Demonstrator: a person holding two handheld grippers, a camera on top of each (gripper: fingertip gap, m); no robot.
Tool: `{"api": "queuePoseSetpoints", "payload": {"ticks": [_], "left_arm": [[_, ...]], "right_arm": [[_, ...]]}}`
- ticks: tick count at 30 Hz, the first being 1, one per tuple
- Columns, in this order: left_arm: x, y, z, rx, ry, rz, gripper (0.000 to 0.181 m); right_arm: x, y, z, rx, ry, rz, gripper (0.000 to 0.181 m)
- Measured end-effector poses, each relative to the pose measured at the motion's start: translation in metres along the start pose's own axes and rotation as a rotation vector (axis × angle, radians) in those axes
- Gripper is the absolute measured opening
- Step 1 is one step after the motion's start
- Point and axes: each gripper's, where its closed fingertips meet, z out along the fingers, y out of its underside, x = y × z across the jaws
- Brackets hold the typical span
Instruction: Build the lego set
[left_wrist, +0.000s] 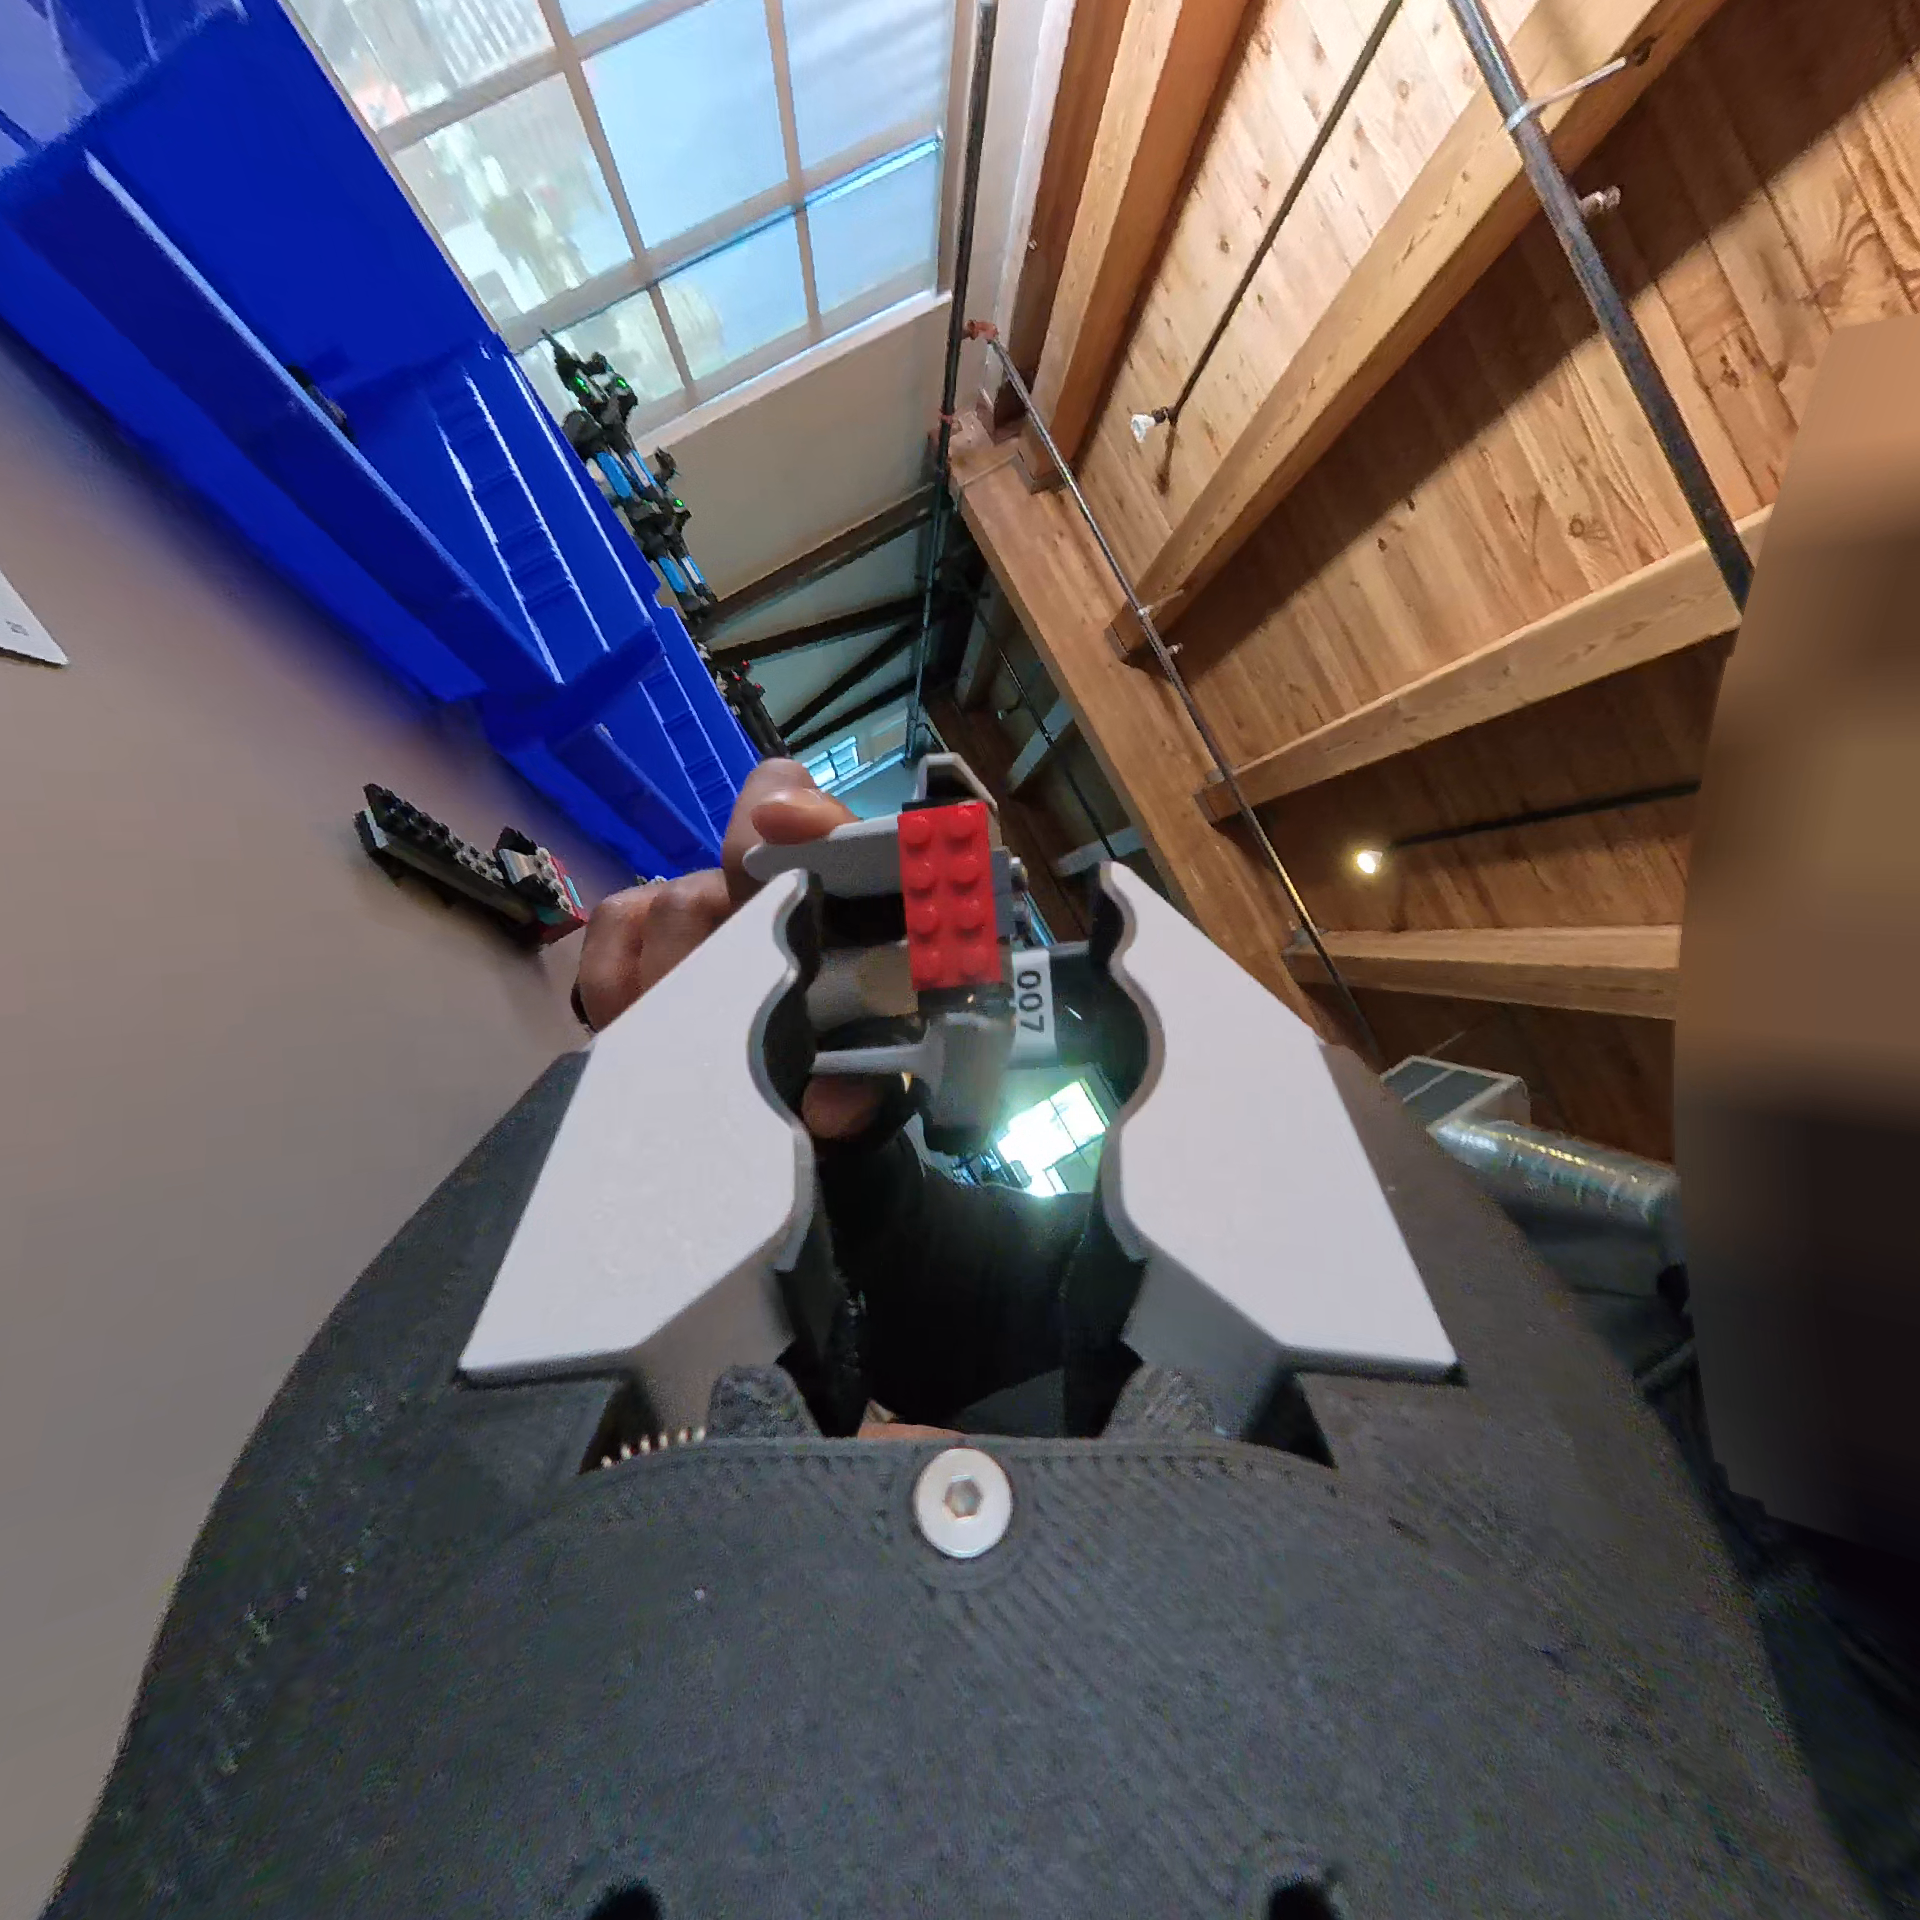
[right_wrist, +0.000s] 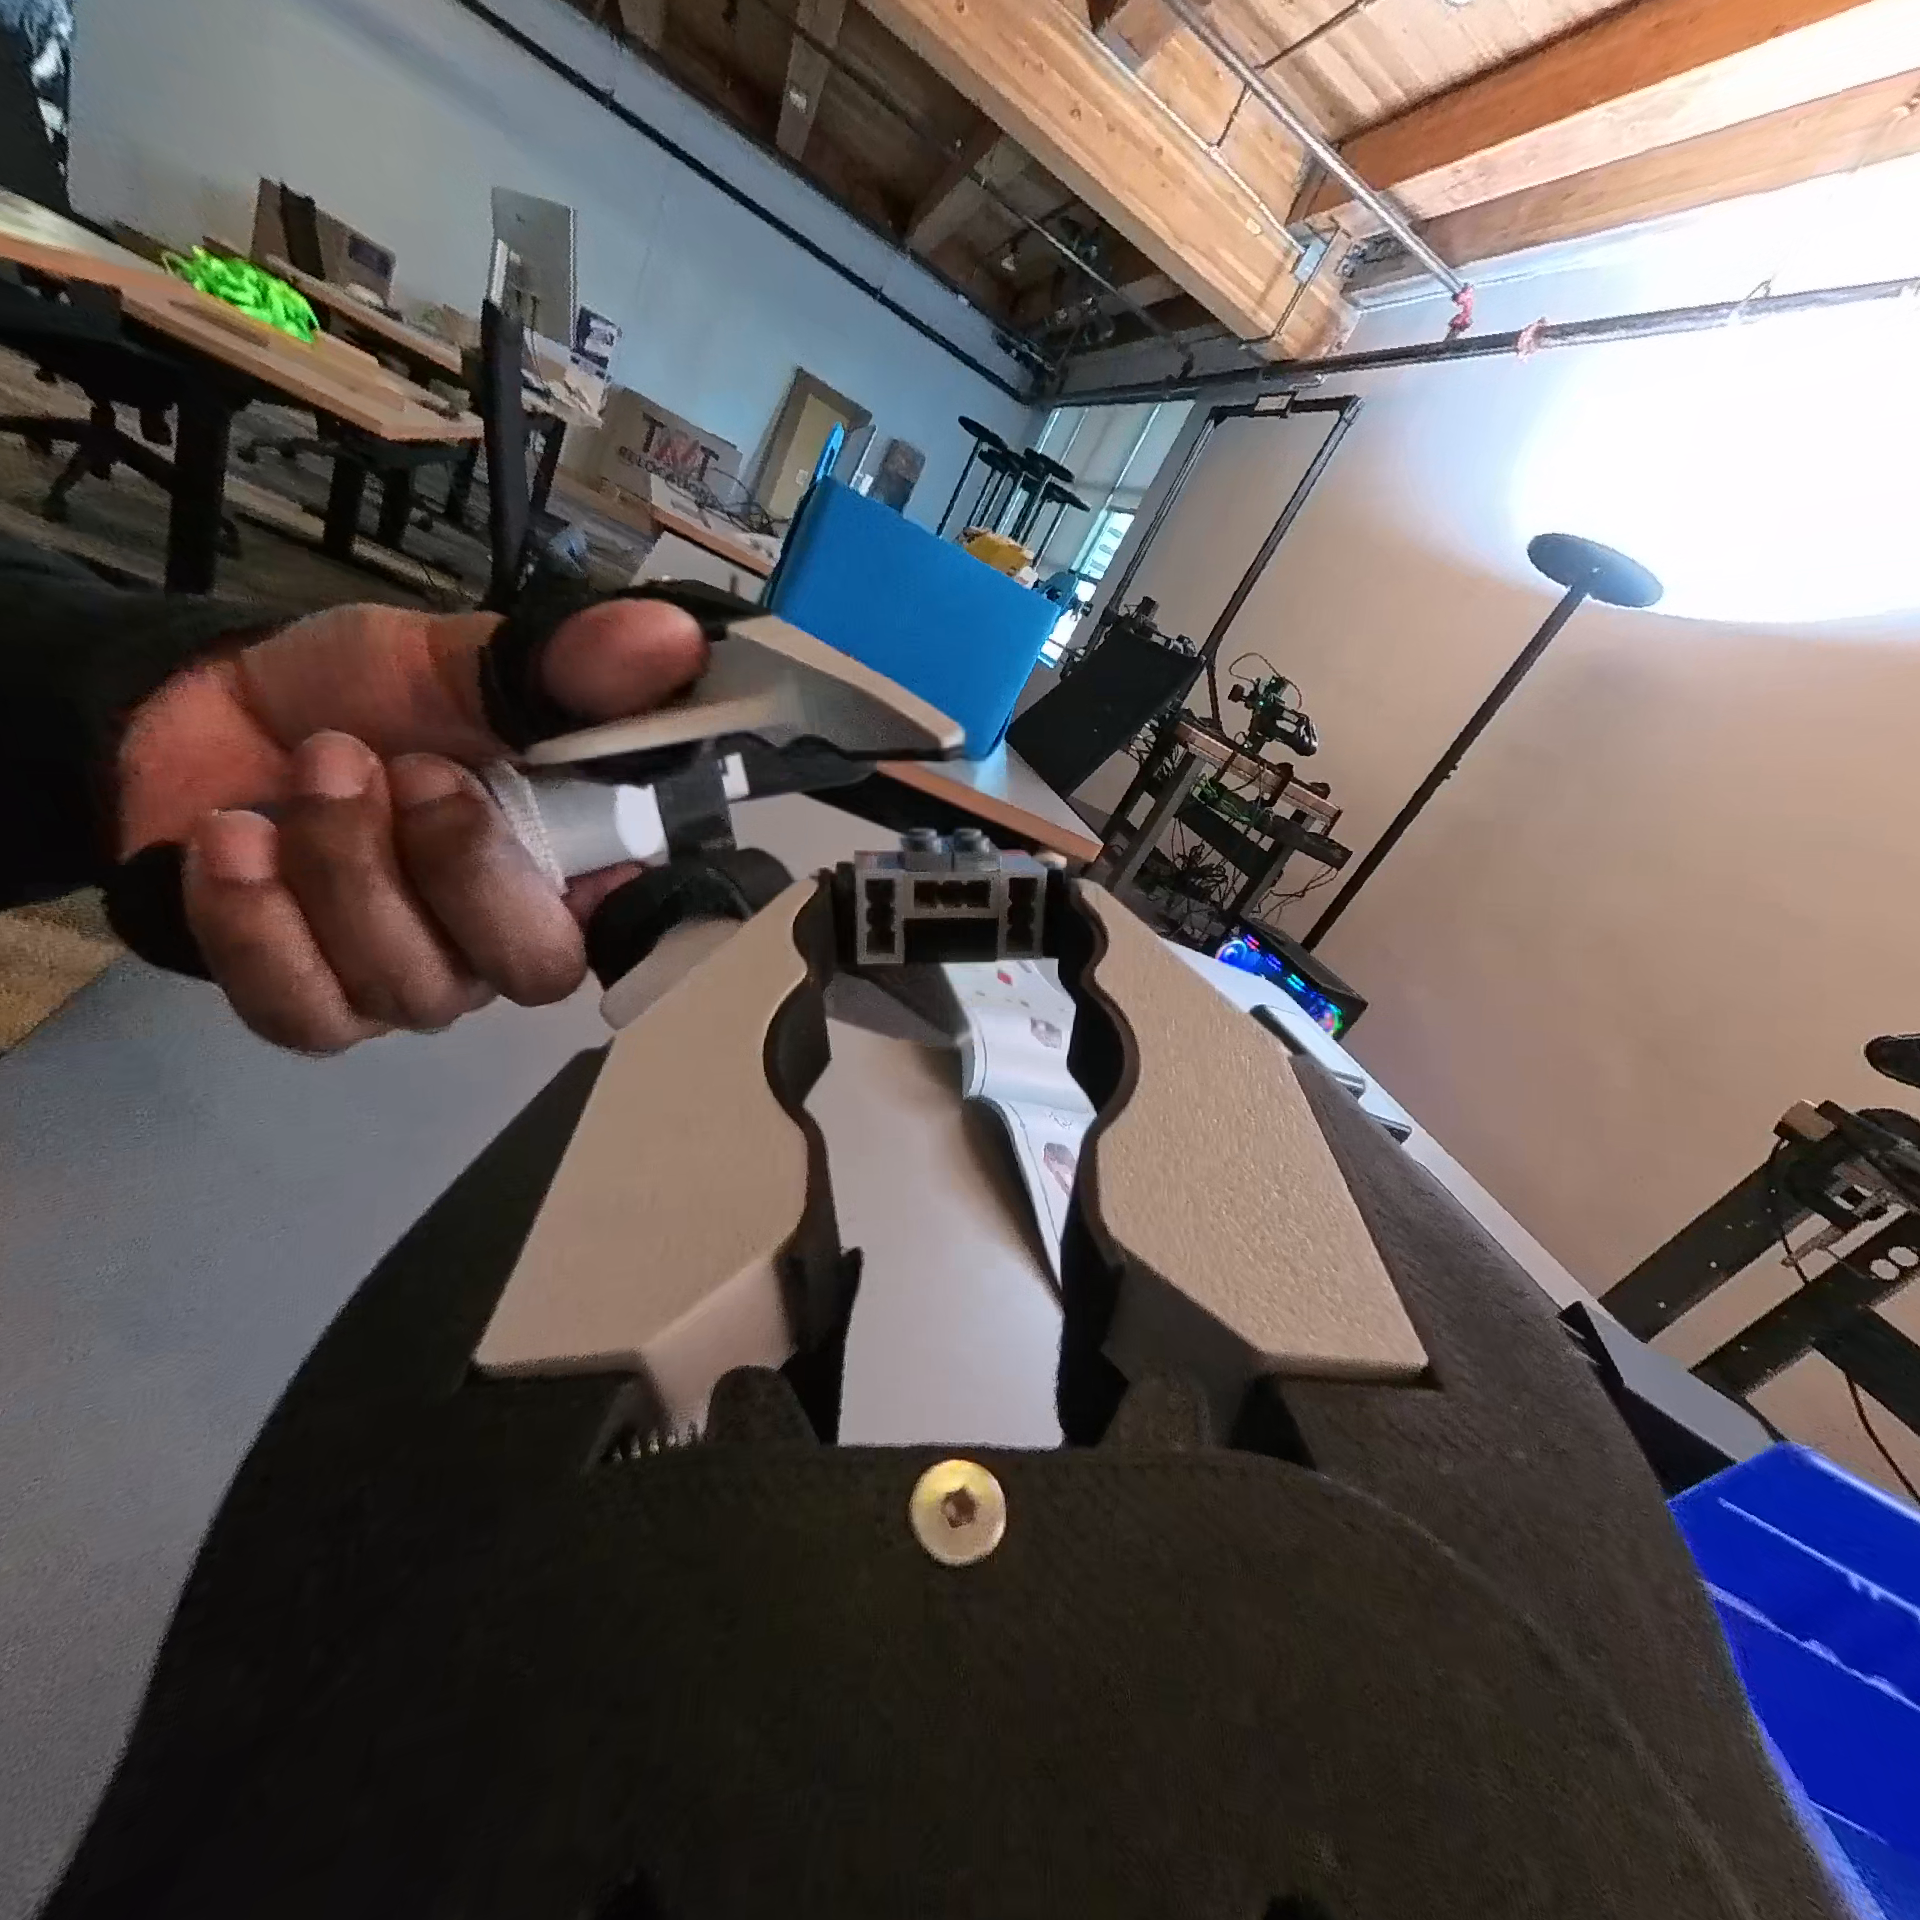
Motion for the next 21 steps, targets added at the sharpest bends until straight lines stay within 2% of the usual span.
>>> {"api": "queuePoseSetpoints", "payload": {"ticks": [21], "left_arm": [[0.0060,0.0082,-0.0049,-0.060,0.117,-0.068,0.017]], "right_arm": [[0.0015,-0.0025,-0.0032,0.038,-0.027,0.070,0.043]]}}
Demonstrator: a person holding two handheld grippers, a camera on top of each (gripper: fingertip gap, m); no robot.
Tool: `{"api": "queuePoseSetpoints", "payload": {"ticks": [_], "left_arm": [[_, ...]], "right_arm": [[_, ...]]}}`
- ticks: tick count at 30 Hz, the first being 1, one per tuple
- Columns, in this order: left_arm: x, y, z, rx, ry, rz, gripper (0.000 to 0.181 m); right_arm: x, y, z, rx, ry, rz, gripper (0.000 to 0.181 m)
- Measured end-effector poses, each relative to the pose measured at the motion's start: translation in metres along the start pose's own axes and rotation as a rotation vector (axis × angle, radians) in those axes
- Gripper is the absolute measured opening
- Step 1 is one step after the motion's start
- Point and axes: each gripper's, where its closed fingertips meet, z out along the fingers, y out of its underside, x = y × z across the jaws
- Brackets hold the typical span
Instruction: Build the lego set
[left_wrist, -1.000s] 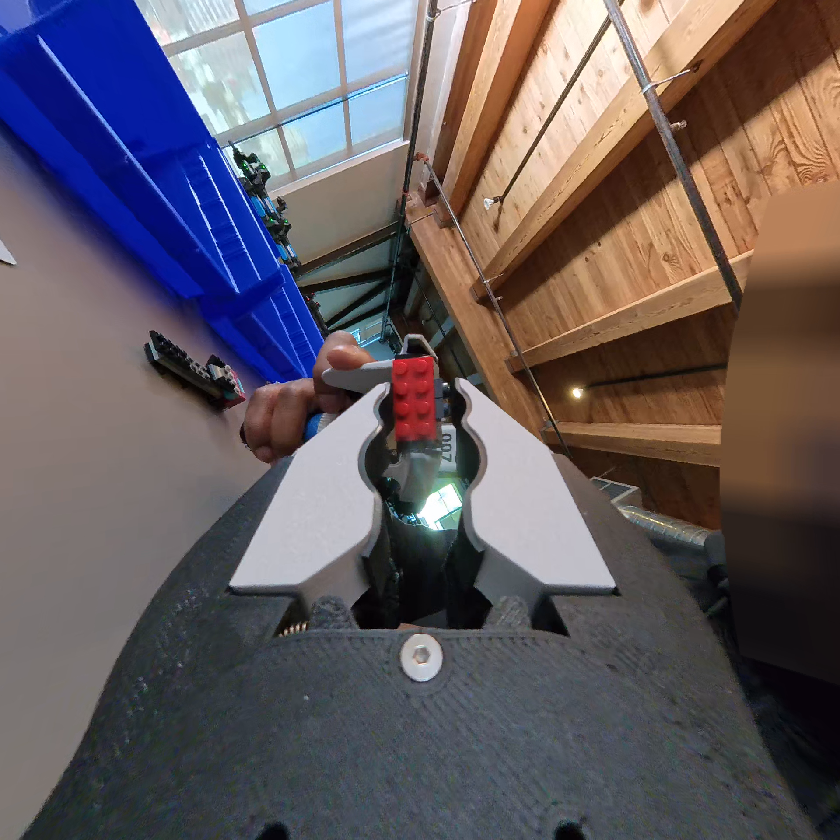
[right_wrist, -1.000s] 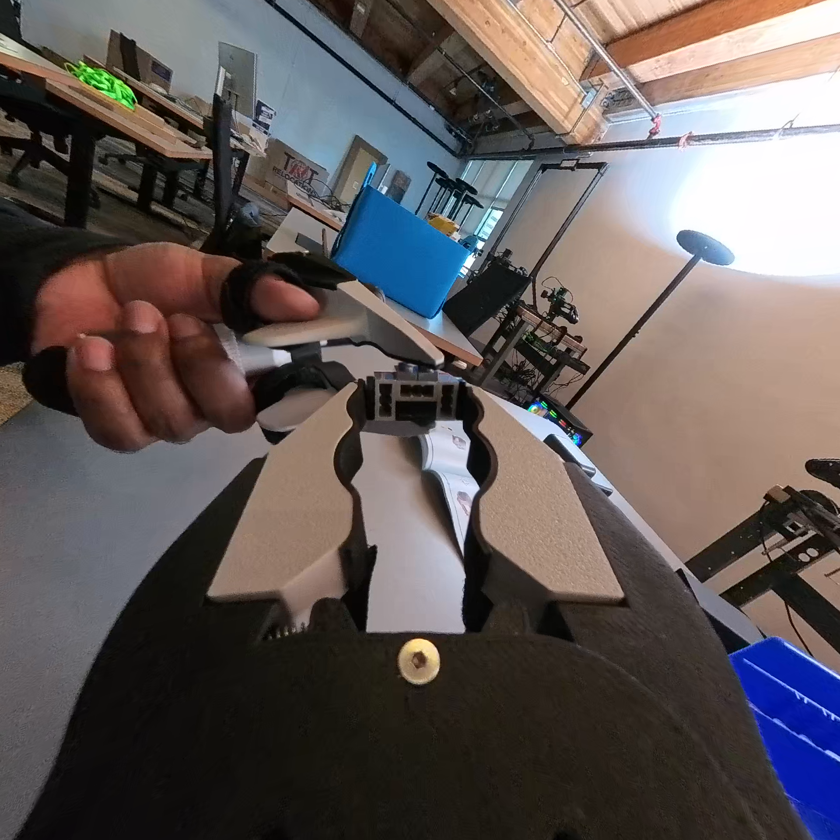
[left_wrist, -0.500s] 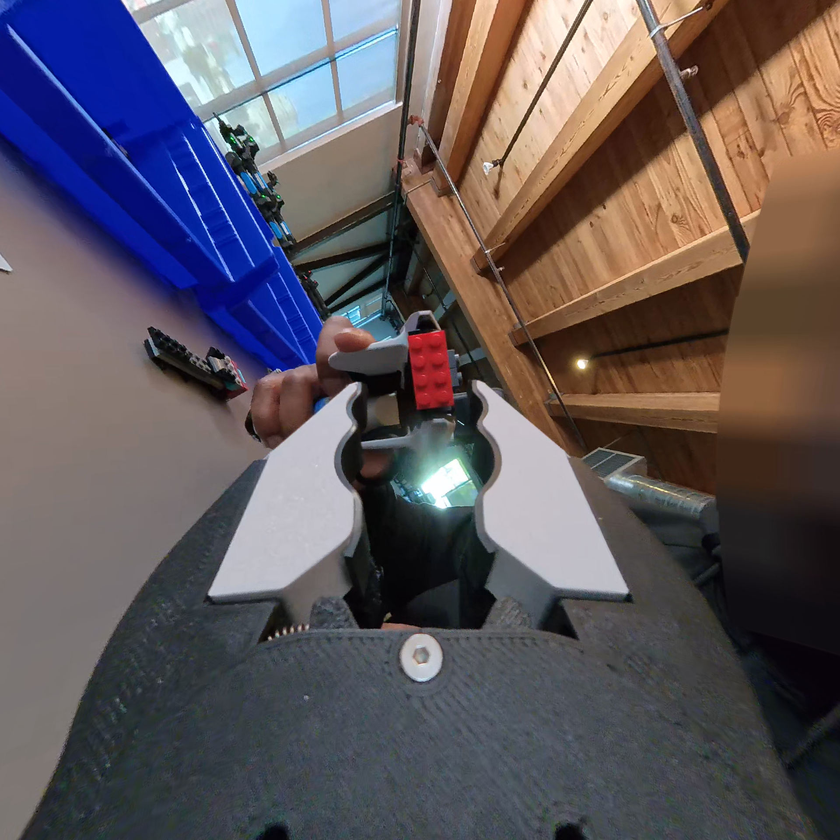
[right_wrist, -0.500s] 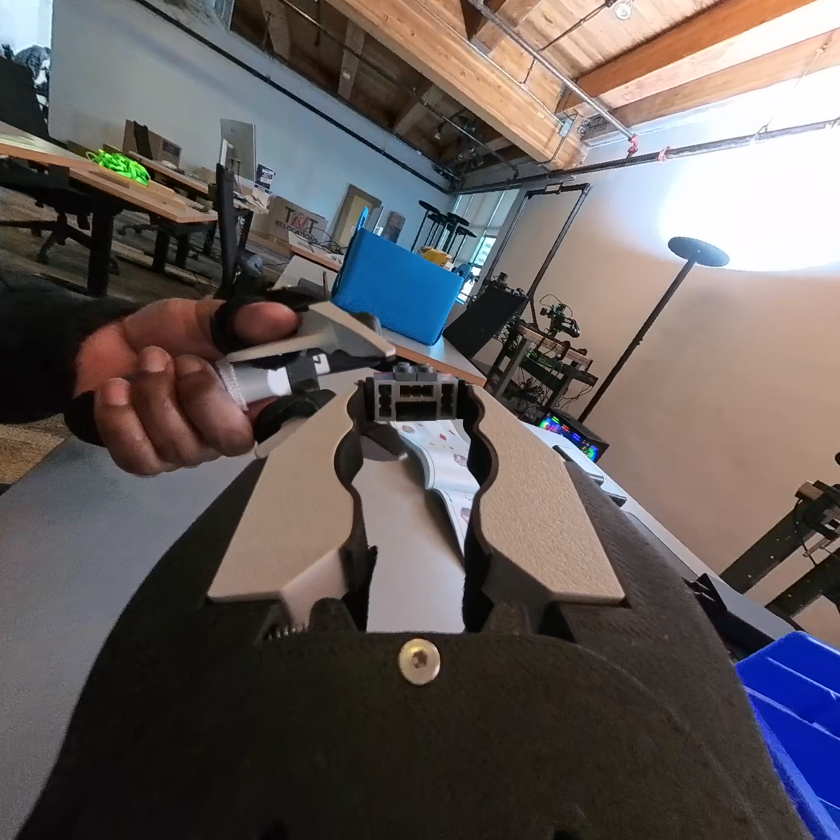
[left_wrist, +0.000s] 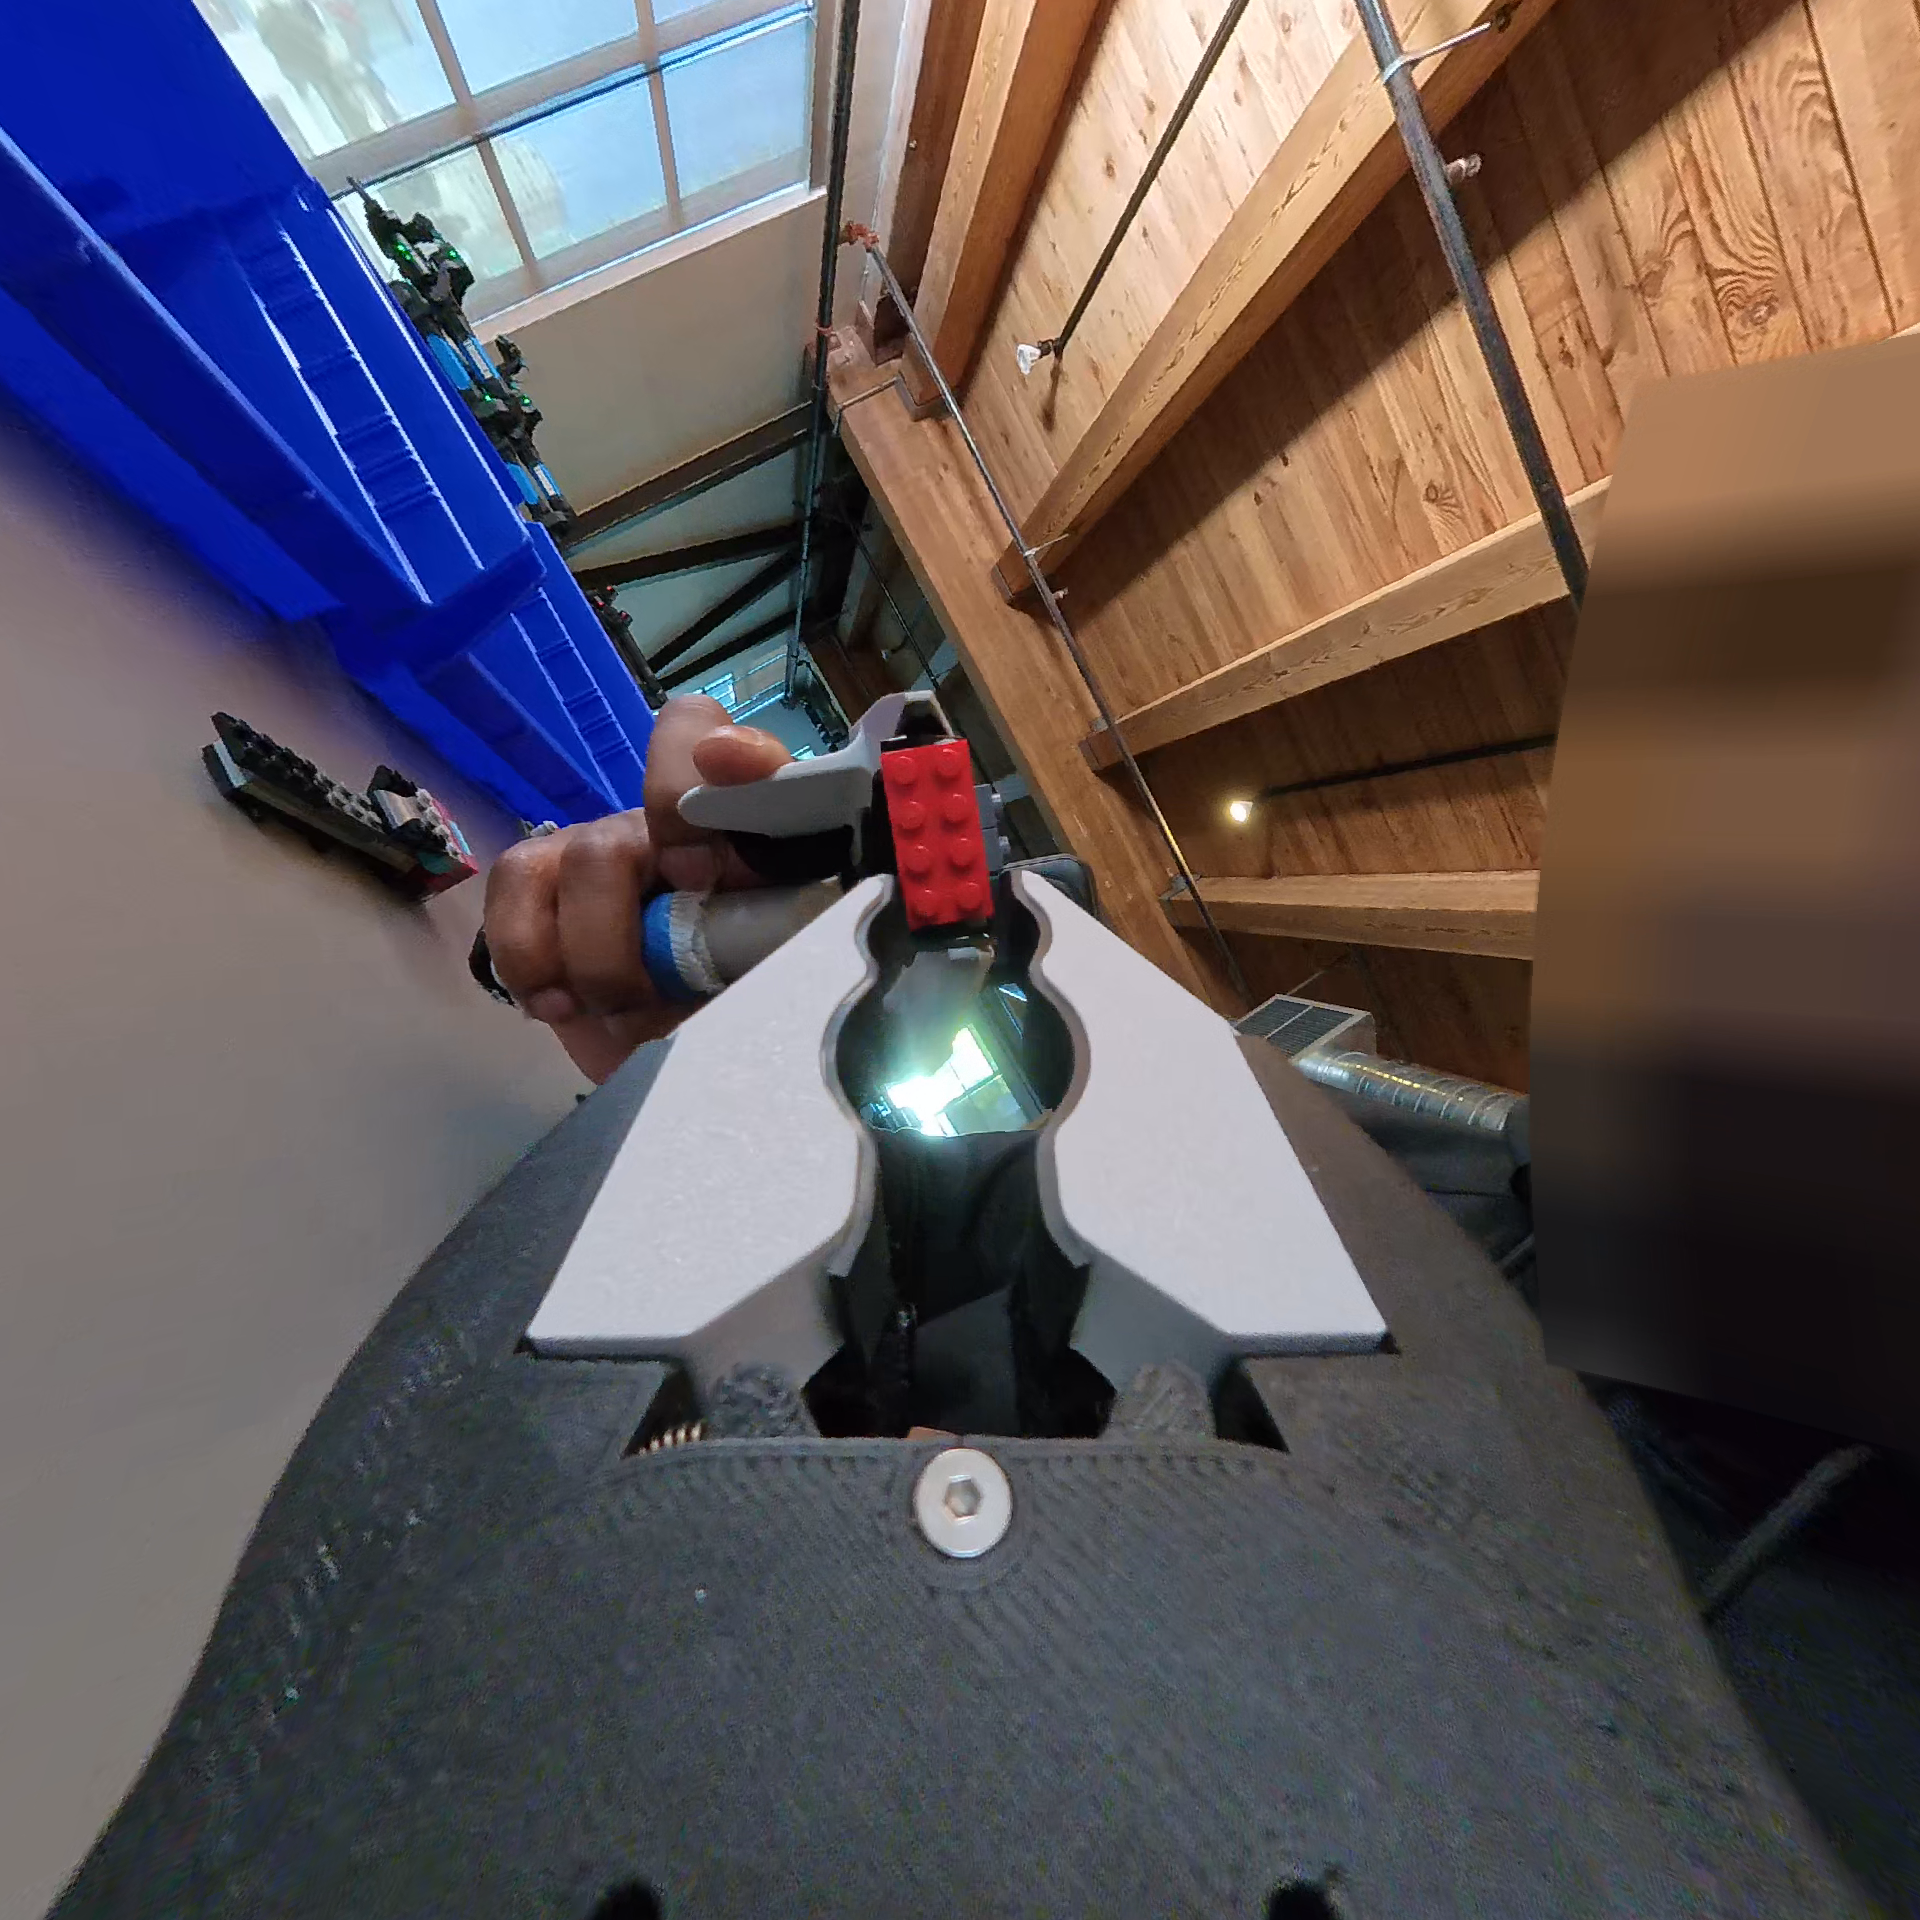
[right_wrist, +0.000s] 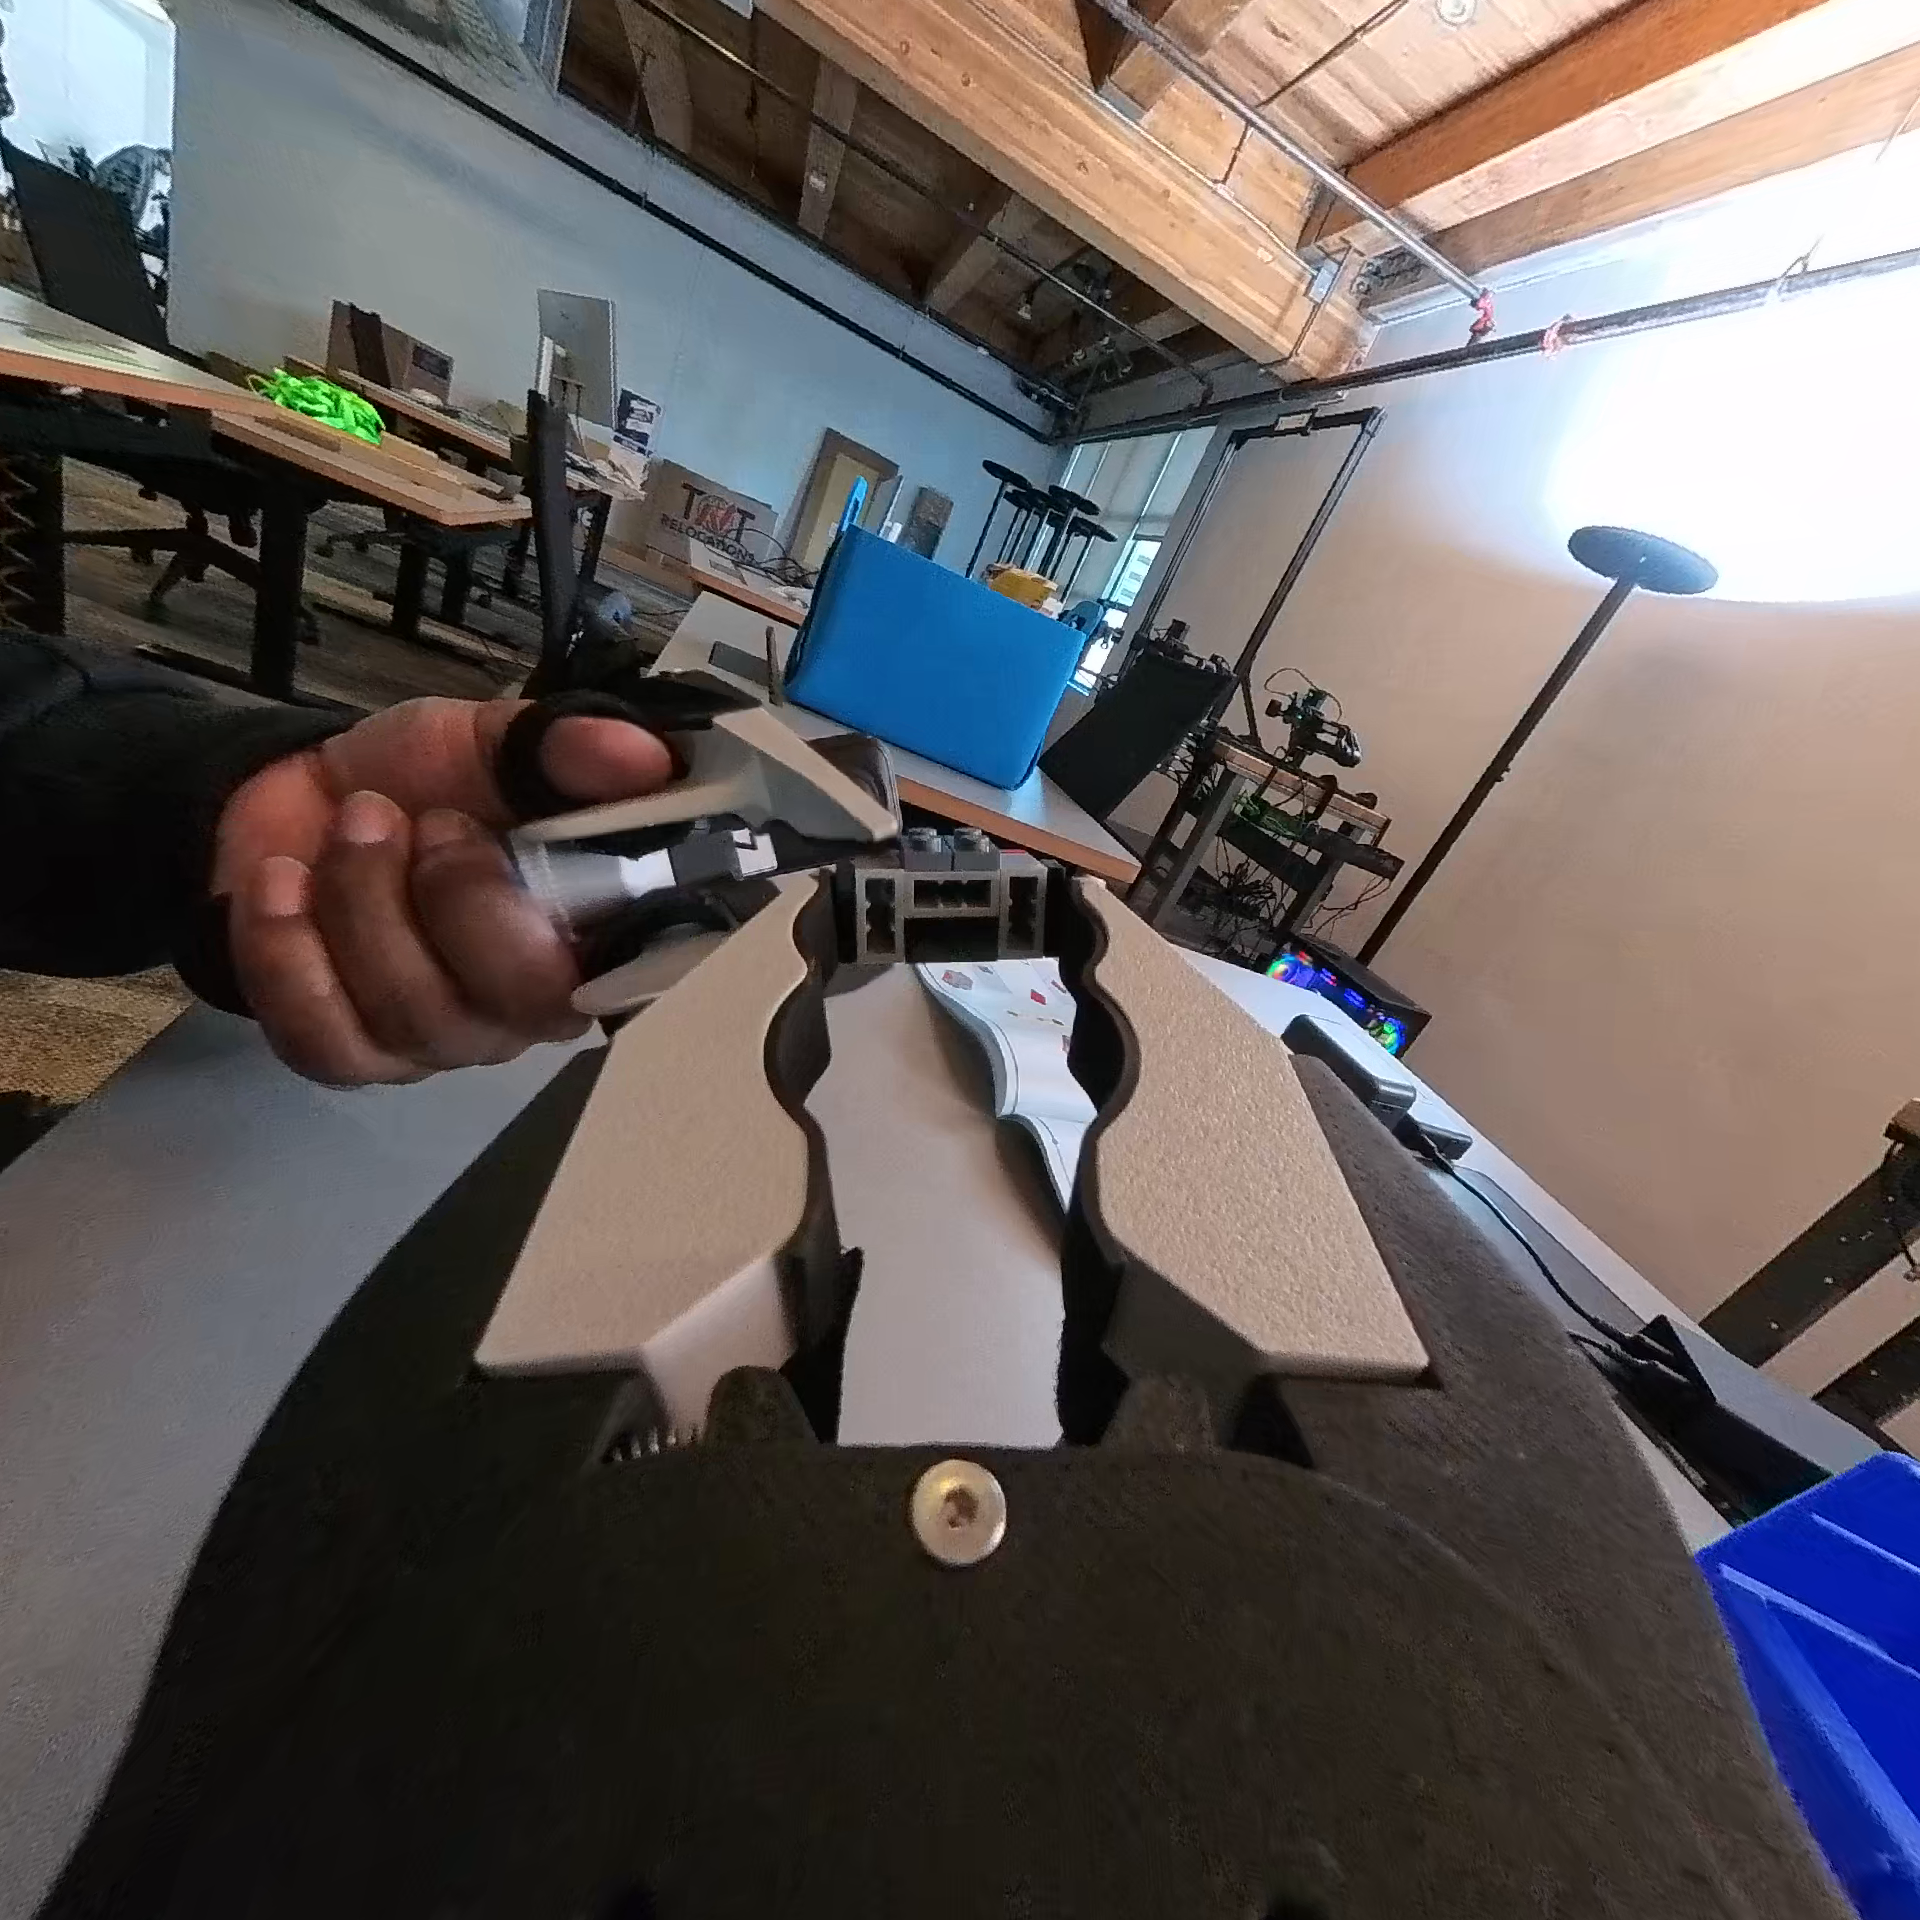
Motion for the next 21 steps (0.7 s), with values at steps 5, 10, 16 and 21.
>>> {"api": "queuePoseSetpoints", "payload": {"ticks": [5,10,16,21], "left_arm": [[0.000,-0.002,0.000,0.015,0.008,-0.018,0.016],[0.002,-0.002,0.002,0.019,0.018,-0.012,0.016],[0.001,-0.006,0.006,0.056,0.007,0.001,0.016],[0.003,-0.017,0.012,0.109,0.015,0.015,0.016]], "right_arm": [[0.001,0.000,0.000,0.005,0.009,0.007,0.043],[0.002,-0.003,0.000,0.022,0.016,0.016,0.043],[0.009,-0.003,-0.002,0.035,0.050,0.042,0.044],[0.019,-0.001,-0.004,0.038,0.083,0.085,0.049]]}}
